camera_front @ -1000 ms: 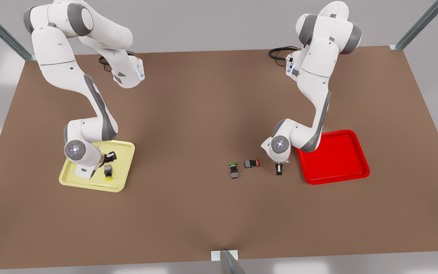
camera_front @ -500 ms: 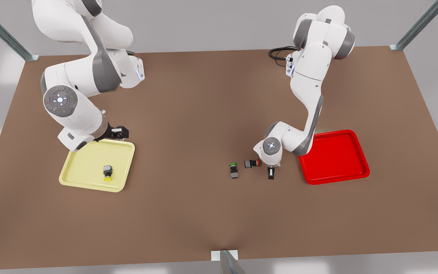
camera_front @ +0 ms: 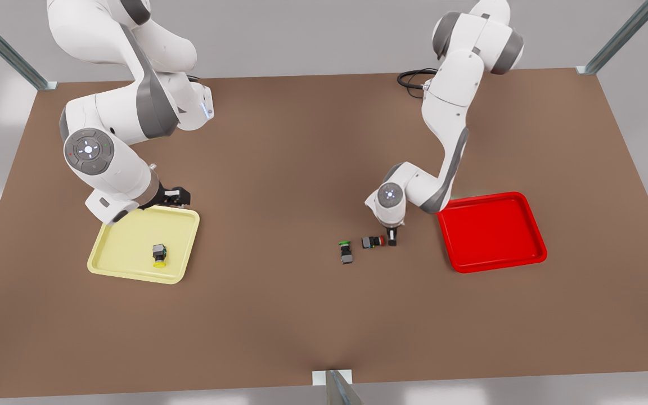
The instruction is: Place the switches on the corresponding trays according to their colors
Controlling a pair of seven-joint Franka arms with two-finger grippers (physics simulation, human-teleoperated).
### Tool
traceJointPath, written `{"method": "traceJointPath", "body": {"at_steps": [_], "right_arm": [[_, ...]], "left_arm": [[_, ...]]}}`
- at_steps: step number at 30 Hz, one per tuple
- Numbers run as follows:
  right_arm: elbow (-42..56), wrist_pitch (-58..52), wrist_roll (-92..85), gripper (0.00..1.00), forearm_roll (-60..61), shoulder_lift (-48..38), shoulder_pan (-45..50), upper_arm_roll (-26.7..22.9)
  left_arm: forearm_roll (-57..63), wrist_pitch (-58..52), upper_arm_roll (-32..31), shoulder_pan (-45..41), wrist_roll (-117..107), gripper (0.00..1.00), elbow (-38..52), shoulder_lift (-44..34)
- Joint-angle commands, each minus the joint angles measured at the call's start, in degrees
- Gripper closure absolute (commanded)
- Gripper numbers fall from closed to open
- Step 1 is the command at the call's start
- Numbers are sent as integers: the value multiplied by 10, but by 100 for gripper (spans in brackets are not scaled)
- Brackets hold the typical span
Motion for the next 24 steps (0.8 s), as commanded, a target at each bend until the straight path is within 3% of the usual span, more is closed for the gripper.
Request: {"method": "traceJointPath", "body": {"at_steps": [1,7,12,24], "right_arm": [[0,0,0,0,0,1,0,0],[0,0,0,0,-1,1,0,0],[1,0,0,0,-1,1,0,-1],[1,1,0,0,-1,1,-1,-1]], "left_arm": [[1,0,0,0,0,0,0,1],[10,-8,1,24,27,0,-19,-38],[13,-18,1,55,38,0,43,-18],[-34,-78,1,21,-54,0,192,63]]}}
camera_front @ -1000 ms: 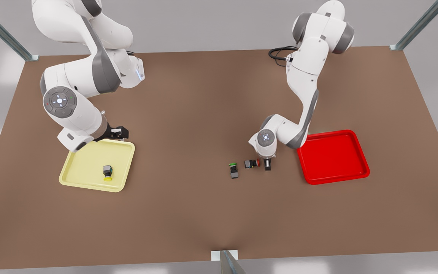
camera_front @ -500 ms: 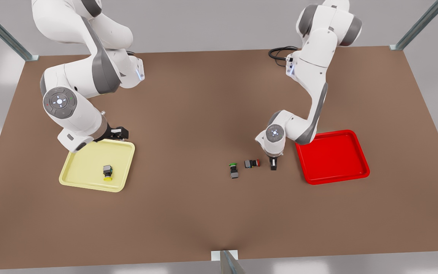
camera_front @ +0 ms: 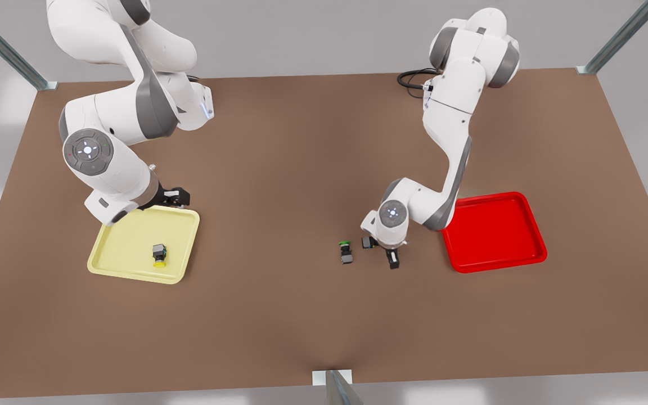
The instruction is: Place the switches on the corresponding trays according to their colors
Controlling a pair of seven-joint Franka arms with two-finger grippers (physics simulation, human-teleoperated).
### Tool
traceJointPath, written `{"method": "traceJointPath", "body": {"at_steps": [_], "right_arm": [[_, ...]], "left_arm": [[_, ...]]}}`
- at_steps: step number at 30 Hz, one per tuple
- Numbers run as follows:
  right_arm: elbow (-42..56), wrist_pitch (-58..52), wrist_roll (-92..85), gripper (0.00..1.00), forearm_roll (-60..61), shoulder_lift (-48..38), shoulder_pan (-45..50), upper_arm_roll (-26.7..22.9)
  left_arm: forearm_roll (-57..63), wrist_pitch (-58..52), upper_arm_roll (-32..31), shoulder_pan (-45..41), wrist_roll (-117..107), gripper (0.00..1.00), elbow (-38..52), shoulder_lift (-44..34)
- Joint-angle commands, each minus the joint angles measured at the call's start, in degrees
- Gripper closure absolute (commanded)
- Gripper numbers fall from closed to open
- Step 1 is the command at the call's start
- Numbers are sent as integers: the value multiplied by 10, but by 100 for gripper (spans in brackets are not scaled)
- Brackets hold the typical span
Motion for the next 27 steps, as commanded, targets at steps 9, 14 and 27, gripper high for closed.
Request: {"method": "traceJointPath", "body": {"at_steps": [9,14,27], "right_arm": [[0,0,0,0,0,0,0,0],[0,0,0,0,0,0,0,0],[1,0,0,0,0,1,0,-1]], "left_arm": [[-15,-21,4,-53,-40,0,36,25],[-7,-7,4,-58,-31,0,27,33],[0,38,6,-76,-44,1,-42,11]]}}
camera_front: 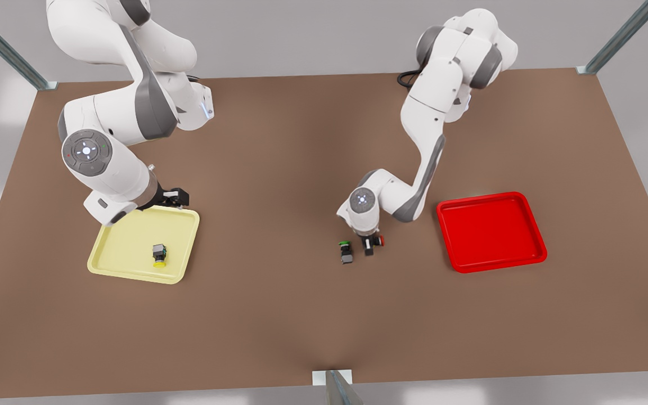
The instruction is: Place the switches on the corresponding trays according to their colors
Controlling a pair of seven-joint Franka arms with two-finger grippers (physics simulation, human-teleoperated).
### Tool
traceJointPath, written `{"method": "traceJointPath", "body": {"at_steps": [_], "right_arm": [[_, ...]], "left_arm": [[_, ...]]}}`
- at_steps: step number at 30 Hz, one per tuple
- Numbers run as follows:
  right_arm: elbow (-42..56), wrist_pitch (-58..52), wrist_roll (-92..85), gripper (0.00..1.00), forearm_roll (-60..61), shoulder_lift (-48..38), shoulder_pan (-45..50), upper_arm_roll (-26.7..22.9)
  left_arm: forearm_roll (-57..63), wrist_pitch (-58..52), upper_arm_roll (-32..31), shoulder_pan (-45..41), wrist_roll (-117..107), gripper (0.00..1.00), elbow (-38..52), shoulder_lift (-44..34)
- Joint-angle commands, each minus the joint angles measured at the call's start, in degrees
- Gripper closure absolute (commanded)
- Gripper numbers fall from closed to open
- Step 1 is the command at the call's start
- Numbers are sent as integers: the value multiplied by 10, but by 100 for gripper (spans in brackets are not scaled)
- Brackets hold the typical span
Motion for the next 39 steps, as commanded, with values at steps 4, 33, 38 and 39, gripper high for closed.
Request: {"method": "traceJointPath", "body": {"at_steps": [4,33,38,39], "right_arm": [[0,-1,1,0,0,0,-1,0],[1,-1,-1,0,0,0,-1,-1],[2,0,-1,0,0,1,-1,-1],[2,0,-1,0,0,1,-1,-1]], "left_arm": [[2,1,0,-1,-1,1,-7,-3],[30,49,-3,22,-14,53,-80,-39],[29,49,-3,23,-14,53,-80,-40],[26,44,-3,22,-14,53,-81,-48]]}}
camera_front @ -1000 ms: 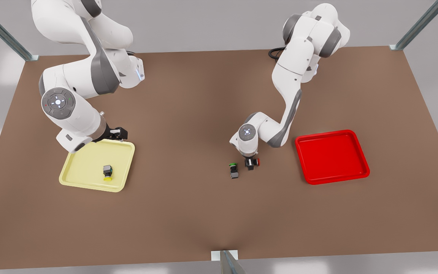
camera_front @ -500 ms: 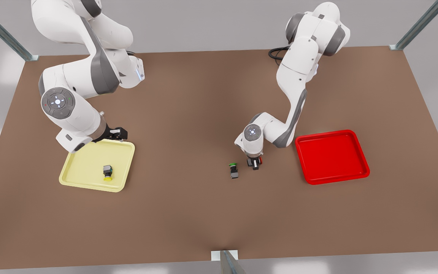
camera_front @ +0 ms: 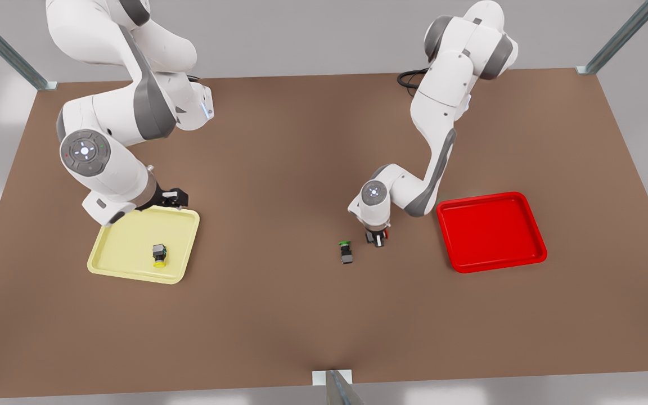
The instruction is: Place the switches on the corresponding trays according to their colors
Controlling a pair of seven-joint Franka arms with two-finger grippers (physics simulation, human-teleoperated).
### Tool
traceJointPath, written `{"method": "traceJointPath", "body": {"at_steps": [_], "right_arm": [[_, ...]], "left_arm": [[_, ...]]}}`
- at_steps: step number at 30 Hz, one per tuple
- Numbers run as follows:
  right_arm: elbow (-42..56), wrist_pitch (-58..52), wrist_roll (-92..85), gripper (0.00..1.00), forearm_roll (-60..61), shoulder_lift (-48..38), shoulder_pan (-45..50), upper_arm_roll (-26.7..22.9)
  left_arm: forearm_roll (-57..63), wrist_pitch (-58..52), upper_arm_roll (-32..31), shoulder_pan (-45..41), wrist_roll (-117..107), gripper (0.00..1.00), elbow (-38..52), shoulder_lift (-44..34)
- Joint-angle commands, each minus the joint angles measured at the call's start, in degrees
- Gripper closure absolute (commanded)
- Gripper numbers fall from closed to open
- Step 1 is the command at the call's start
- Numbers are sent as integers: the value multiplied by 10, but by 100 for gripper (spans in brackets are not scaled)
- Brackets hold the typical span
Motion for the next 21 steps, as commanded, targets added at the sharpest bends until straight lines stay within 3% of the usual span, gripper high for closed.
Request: {"method": "traceJointPath", "body": {"at_steps": [1,5,10,15,18,21], "right_arm": [[0,0,0,0,0,0,0,0],[0,0,0,0,0,0,0,0],[0,-1,0,0,0,0,0,0],[0,-1,0,0,0,0,-1,0],[0,-1,0,0,0,0,0,0],[0,-1,0,0,0,0,0,0]], "left_arm": [[-17,-2,0,0,1,53,-5,-8],[-20,-21,-4,-2,-1,53,-44,-86],[-24,-11,-6,11,-20,52,-199,-221],[14,4,-14,179,50,52,-252,-253],[56,7,-135,381,74,52,-274,-258],[70,26,-142,443,98,50,-290,-247]]}}
